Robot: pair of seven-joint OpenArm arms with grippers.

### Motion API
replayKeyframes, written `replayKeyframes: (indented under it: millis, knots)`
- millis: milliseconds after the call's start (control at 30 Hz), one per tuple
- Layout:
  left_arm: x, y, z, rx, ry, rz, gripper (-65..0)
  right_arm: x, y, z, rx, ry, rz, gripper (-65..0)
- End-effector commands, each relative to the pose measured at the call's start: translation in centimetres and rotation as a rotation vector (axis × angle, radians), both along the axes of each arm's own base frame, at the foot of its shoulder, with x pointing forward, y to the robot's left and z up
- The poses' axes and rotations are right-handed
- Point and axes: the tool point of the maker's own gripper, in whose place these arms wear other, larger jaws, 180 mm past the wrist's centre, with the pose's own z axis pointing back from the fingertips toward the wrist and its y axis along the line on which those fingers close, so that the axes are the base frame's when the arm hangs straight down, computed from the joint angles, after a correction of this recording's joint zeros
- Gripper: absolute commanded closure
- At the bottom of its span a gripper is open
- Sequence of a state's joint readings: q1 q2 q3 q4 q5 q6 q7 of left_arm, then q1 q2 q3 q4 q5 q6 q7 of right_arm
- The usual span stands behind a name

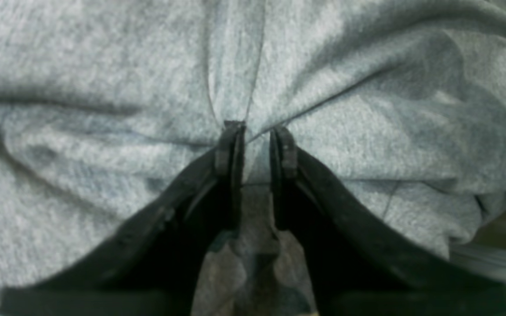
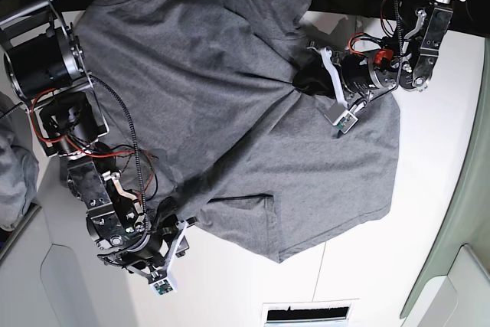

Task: Layout the t-shirt on the table in an organized manner, then fold the t-shirt properly

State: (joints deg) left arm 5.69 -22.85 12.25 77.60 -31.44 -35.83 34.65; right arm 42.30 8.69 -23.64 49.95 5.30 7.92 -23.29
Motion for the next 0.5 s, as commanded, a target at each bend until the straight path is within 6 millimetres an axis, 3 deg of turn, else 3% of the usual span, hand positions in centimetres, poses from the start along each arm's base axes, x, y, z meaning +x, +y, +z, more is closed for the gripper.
replayKeyframes:
  millis: [0,67,200,267,333,467]
  knots:
    - [-0.7,2.1,-1.0,0.101,0.042,-0.009,-15.4,1.5,1.5,3.1,0.041,-0.076,0.019,-29.1]
    - [-0.8,1.6,-0.5,0.070,0.037,-0.038,-15.4,1.1,3.1,2.8,0.070,-0.061,0.043,-28.6]
    - [-0.3,0.8,1.0,0.021,0.000,-0.063,-15.4,-0.8,7.8,1.7,0.123,-0.013,0.170,-13.7]
    - [0.1,0.8,1.7,0.025,-0.021,-0.074,-15.4,-1.8,10.2,1.4,0.150,0.004,0.226,-13.3]
    - [0.1,0.8,2.1,0.027,-0.023,-0.083,-15.4,-2.6,12.3,1.2,0.169,0.004,0.263,-17.6]
    - [0.1,0.6,2.4,0.010,-0.016,-0.082,-15.4,-3.4,14.9,0.1,0.142,-0.014,0.305,-34.8]
